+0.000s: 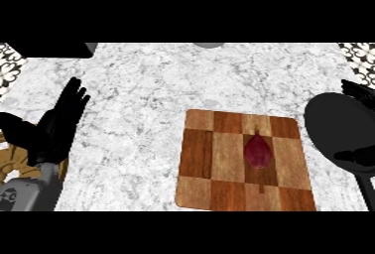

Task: Pick the pear from the cutting board and place it in the pan

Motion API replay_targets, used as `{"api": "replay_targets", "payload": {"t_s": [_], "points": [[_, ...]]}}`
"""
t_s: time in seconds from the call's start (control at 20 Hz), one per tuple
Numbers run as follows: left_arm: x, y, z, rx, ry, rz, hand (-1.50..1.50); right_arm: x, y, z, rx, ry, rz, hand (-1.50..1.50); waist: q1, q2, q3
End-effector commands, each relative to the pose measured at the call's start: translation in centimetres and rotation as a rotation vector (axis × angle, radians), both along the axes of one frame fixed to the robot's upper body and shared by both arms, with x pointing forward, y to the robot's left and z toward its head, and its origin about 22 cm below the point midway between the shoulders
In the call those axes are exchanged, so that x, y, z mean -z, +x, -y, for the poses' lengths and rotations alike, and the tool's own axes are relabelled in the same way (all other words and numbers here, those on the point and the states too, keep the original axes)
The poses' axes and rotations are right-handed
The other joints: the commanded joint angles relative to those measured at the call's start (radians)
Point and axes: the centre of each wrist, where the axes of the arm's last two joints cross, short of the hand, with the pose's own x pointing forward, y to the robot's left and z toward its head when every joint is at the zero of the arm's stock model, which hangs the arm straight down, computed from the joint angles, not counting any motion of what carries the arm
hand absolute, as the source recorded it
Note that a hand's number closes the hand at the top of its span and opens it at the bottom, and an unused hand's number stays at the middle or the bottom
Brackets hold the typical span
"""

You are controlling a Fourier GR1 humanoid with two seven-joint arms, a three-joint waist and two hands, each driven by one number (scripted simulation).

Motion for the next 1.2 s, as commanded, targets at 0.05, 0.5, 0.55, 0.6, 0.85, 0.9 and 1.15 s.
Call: {"api": "replay_targets", "payload": {"t_s": [0.05, 0.5, 0.55, 0.6, 0.85, 0.9, 1.15], "points": [[-0.5, 0.6, -0.3, 0.014, -0.002, -0.002, 0.0, -2.0, 2.9, -2.6, -0.047, -0.22, -0.056, -1.5, 0.007, 0.003, 0.0], [0.3, 0.2, 0.7, 0.011, 0.019, -0.001, 0.0, -2.8, 5.0, -7.5, -0.277, -0.541, -0.35, -1.5, 0.017, 0.002, -0.001], [0.4, -0.1, -1.8, 0.01, -0.005, 0.003, 0.0, -4.0, 5.0, -6.1, -0.284, -0.566, -0.37, -1.5, 0.012, 0.002, -0.001], [-0.1, 0.8, -0.7, 0.006, 0.003, 0.007, 0.0, -2.4, 4.6, -8.4, -0.321, -0.59, -0.368, -1.5, -0.002, 0.0, -0.001], [0.7, -0.4, -1.1, -0.009, 0.0, -0.008, 0.0, -3.8, 2.8, -9.2, -0.366, -0.618, -0.343, -1.5, -0.015, -0.004, 0.0], [-0.7, 0.5, -0.5, -0.018, 0.006, -0.003, 0.0, -2.9, 4.0, -10.1, -0.335, -0.636, -0.328, -1.5, -0.009, -0.002, 0.0], [-0.2, 0.1, 0.7, -0.017, -0.001, -0.005, 0.0, -5.2, 1.9, -13.0, -0.304, -0.814, -0.29, -1.5, -0.019, -0.005, 0.0]]}}
